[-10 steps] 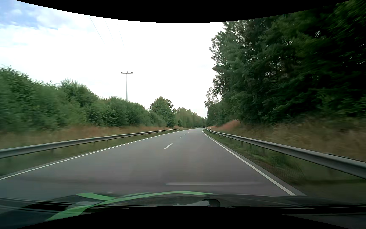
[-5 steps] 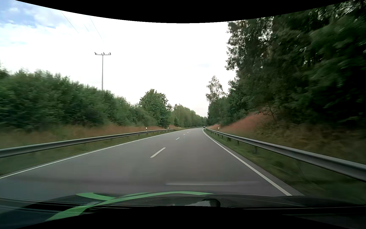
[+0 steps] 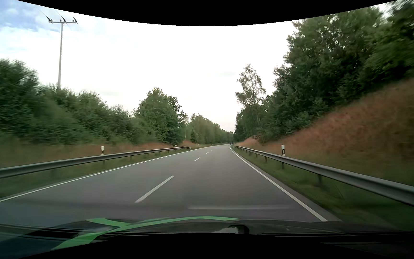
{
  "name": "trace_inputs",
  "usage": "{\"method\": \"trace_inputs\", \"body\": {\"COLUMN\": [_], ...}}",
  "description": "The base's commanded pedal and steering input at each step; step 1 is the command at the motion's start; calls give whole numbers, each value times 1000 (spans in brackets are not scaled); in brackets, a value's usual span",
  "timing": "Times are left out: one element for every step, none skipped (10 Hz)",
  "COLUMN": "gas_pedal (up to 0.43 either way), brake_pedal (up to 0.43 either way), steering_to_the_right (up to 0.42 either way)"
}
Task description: Follow the waypoints while adhering to traffic rules and regulations
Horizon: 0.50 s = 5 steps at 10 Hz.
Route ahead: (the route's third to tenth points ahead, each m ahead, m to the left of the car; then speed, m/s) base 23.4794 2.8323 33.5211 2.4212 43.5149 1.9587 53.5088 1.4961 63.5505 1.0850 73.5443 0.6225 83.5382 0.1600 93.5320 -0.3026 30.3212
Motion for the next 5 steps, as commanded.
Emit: {"method": "trace_inputs", "body": {"gas_pedal": [358, 370, 370, 370, 370], "brake_pedal": [0, 0, 0, 0, 0], "steering_to_the_right": [1, 2, 2, 2, 2]}}
